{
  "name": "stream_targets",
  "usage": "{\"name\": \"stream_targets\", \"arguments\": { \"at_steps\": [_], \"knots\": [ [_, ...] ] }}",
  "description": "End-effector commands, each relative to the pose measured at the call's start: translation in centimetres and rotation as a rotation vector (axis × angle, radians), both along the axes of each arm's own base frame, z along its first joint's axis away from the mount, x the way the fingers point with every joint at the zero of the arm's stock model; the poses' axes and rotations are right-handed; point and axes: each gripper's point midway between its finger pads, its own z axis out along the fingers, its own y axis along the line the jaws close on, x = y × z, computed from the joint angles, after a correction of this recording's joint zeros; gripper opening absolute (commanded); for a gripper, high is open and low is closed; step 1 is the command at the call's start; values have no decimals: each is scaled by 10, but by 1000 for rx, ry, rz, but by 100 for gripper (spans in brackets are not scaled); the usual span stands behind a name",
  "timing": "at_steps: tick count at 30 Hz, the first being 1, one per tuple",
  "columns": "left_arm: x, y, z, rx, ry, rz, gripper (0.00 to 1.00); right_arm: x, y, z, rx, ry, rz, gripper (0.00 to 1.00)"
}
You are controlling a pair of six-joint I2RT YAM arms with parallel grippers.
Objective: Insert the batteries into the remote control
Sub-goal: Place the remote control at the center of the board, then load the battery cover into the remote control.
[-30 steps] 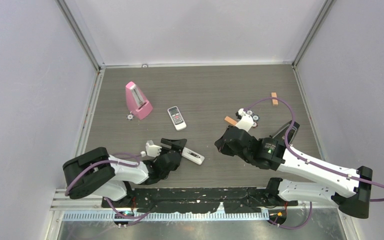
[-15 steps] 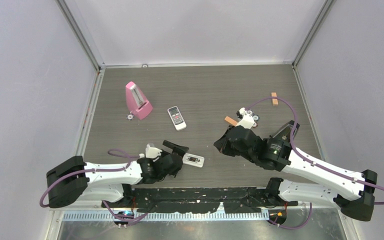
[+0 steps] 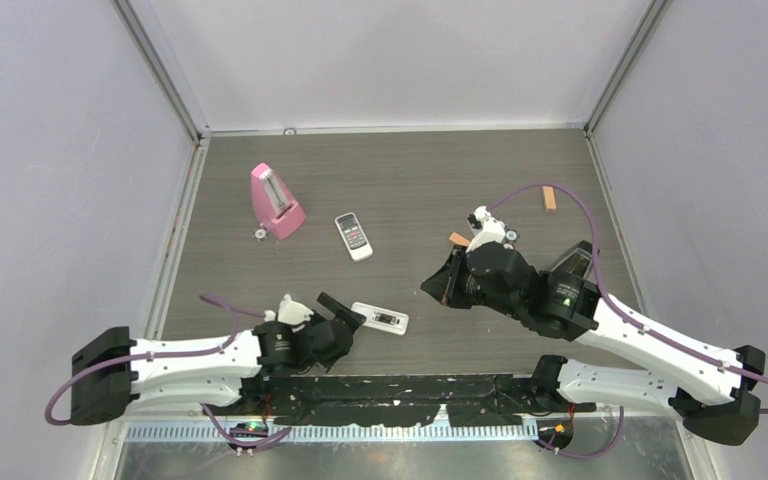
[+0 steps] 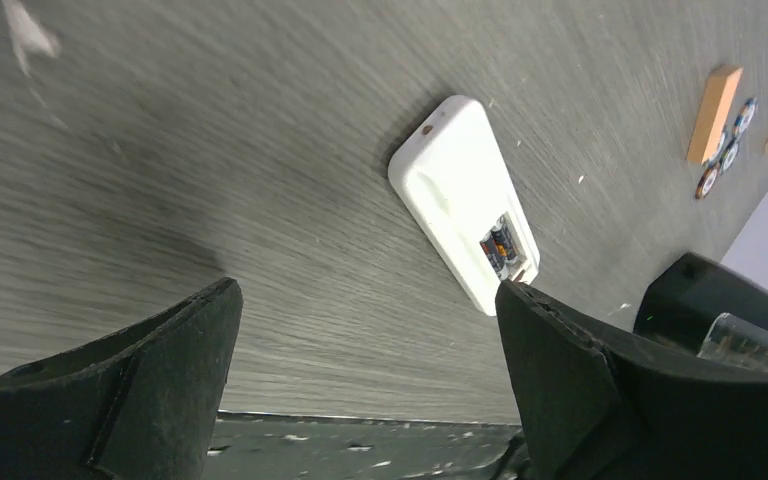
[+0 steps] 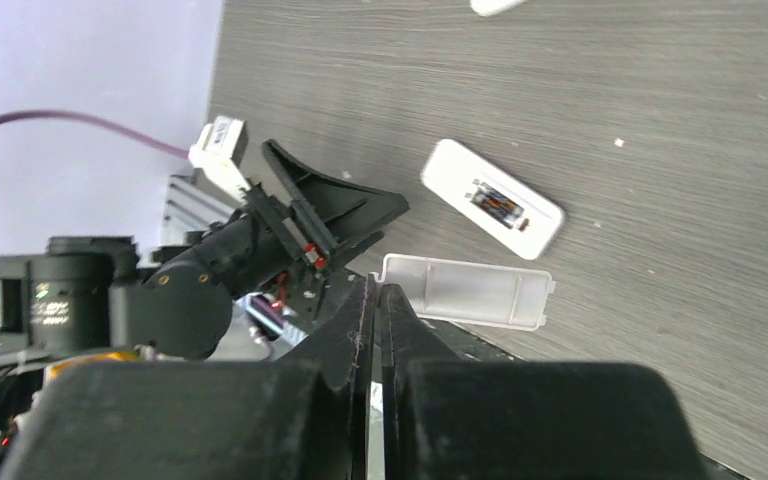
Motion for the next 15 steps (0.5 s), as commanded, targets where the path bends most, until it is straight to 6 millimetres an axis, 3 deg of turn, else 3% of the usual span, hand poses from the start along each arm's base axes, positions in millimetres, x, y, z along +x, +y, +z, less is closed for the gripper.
{"name": "stream_targets", "arguments": {
  "at_steps": [1,5,8,12,15],
  "knots": [
    [8,34,28,214,-186,-170,99,-10,10,71,136,-151,145,5],
    [22,17,79,196,-498,-362,96,-23,16,100,233,-163,215,5],
    [20,-8,138,84,-823,-515,95,-39,25,116,331,-120,281,5],
    [-11,-22,211,-73,-1248,-676,95,-56,37,134,489,-35,333,5],
    [-28,-20,245,-12,-1437,-786,93,-68,45,149,613,34,380,5]
  ]
}}
